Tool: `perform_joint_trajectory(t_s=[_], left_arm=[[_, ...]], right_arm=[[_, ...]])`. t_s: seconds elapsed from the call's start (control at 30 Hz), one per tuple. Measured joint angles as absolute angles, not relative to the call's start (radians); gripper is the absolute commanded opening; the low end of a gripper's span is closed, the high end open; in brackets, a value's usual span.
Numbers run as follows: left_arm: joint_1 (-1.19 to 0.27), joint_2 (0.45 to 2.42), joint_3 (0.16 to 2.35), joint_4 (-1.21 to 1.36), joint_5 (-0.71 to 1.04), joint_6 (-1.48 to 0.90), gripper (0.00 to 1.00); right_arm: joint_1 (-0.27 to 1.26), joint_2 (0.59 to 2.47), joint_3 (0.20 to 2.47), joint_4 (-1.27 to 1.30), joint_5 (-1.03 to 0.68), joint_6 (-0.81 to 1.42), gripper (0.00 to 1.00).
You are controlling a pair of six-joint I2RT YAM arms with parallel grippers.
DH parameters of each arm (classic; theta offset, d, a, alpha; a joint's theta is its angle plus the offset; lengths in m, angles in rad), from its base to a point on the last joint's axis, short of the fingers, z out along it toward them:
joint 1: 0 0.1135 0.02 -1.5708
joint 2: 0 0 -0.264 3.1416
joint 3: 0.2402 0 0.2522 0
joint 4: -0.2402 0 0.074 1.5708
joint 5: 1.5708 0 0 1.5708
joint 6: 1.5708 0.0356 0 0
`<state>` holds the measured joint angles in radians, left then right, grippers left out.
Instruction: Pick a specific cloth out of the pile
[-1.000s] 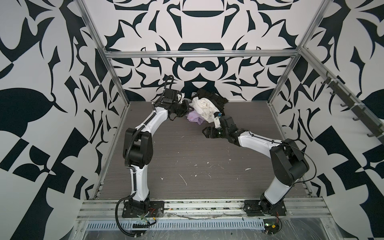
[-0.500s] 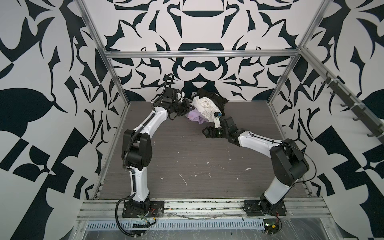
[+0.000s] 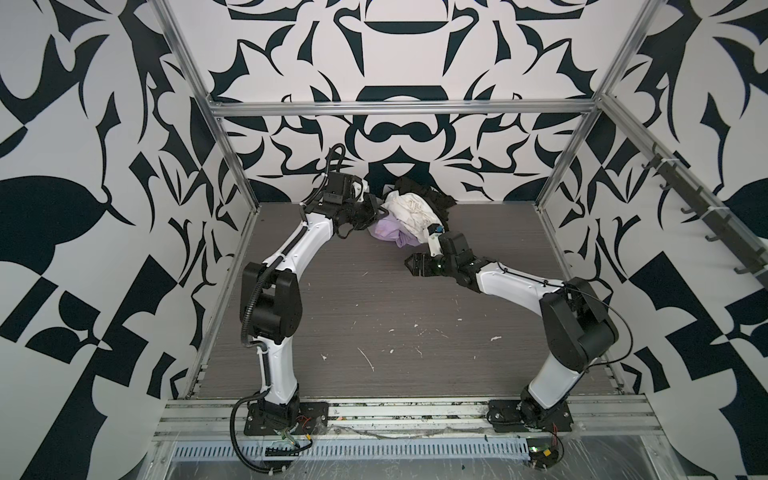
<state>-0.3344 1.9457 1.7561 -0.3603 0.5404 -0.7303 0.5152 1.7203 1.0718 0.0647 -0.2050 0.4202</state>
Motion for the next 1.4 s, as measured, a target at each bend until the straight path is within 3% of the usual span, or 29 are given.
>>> perform_joint_trajectory(t_s=[1.4], left_arm=[[-0.339, 1.867, 1.756, -0.361, 0.534, -0.736, 0.01]], right_arm=[[0.515, 1.720, 1.040, 0.100, -0.205, 0.420, 0.86]])
